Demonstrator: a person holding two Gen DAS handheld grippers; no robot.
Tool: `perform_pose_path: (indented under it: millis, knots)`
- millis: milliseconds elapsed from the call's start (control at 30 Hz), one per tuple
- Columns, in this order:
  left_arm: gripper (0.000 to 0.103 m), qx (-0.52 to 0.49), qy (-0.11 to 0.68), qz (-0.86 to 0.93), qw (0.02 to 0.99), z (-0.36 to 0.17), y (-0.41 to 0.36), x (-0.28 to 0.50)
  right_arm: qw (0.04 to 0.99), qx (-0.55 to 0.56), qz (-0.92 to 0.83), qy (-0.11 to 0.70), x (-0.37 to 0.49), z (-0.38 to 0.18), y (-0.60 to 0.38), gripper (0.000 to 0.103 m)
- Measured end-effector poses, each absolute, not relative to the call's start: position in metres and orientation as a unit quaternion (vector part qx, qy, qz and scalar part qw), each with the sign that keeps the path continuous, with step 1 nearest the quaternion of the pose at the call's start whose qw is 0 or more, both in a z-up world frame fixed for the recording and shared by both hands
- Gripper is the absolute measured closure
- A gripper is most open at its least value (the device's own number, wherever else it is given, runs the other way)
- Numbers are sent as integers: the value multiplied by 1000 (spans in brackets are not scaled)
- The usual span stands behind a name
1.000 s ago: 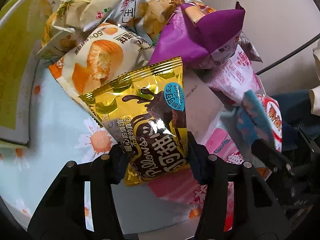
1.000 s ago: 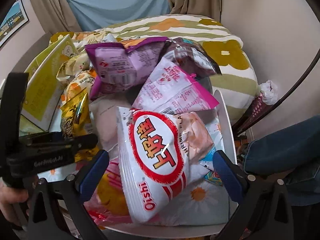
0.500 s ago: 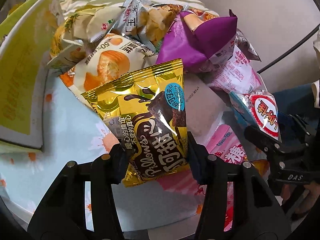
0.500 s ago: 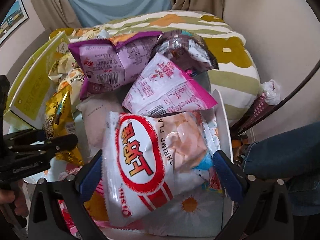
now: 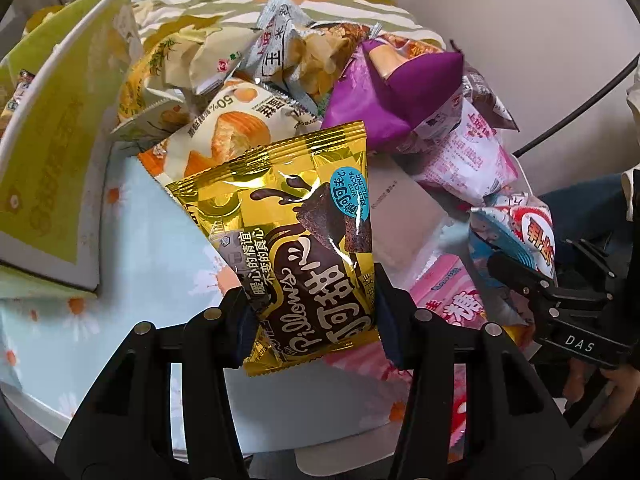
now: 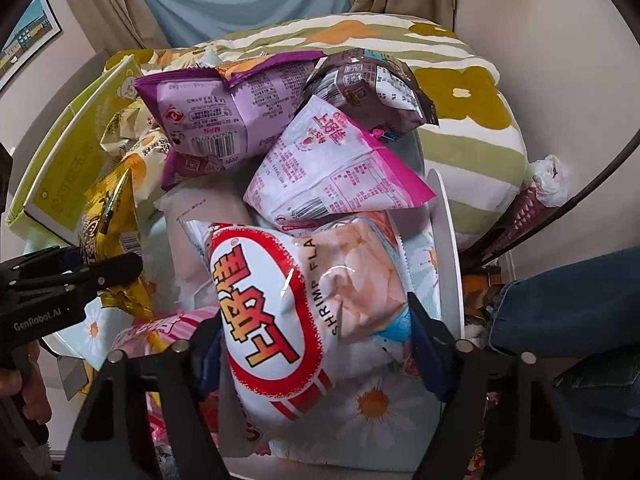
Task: Organize snacks
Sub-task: 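Grasp the gold chocolate bag with the left gripper while the right grasps the white Oishi shrimp bag, then carry both bags over the box and release them inside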
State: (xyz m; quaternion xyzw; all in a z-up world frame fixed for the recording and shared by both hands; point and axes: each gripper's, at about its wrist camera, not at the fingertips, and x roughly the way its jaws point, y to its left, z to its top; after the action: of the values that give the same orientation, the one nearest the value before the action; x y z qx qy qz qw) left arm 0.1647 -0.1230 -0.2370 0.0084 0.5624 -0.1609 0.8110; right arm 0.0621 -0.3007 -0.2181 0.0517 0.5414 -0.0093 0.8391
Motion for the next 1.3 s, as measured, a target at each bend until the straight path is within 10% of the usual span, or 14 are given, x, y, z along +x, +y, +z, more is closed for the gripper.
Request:
perform_pose_path:
  millis: [700,1300]
  knots:
    - [55,10,481,-142,865,-130,-104,133,873,73,7,482,33,-127,-298,34]
    - [55,-11,439,-73,895,-70,67,192,903,28,107,416,118,-59,-150,34]
